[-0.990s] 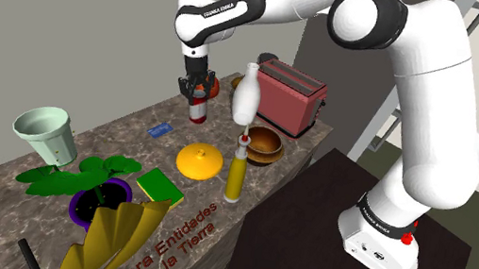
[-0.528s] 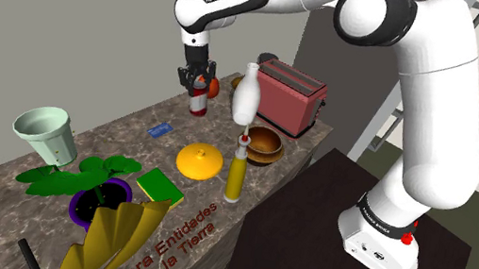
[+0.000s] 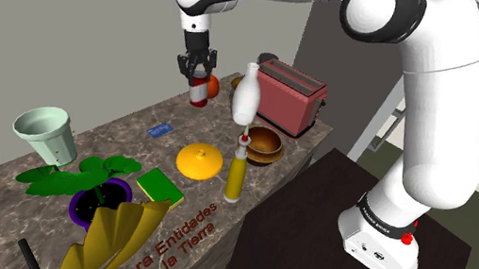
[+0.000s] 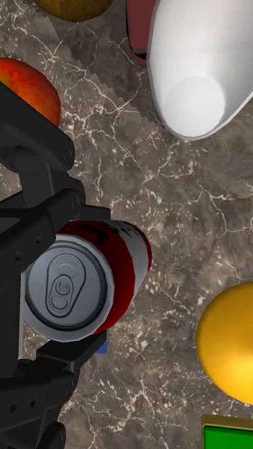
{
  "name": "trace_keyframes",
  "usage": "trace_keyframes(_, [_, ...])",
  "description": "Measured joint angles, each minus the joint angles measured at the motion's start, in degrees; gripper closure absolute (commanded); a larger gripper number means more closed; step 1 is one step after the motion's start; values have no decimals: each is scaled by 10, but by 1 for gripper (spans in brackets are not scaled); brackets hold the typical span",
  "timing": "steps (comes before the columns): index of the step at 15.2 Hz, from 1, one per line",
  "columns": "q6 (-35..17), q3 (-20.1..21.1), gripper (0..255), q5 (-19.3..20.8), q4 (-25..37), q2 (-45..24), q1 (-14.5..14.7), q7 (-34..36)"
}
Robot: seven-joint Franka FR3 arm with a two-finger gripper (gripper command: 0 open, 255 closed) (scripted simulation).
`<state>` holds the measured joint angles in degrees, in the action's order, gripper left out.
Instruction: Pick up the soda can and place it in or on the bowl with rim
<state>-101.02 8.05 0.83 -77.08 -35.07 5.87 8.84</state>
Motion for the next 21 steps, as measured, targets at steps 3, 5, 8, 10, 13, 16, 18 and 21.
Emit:
trace_keyframes(3, [19,1,255,-1,12,7,0,1])
trace_keyframes(5, [34,1,255,-1,27,7,1,1])
trace_keyframes(8, [54,1,255,-1,43,11,1,2])
trace_keyframes(10, [67,1,255,-1,56,12,1,2])
trace_keyframes(13, [42,2,255,-8,-34,76,-10,-5])
trace_keyframes(16, [9,3,255,-17,-146,155,-21,-14])
trace_keyframes(18, [-9,3,255,-23,-209,200,-26,-20])
trace_keyframes(21, [-29,1,255,-32,-302,274,-35,-34])
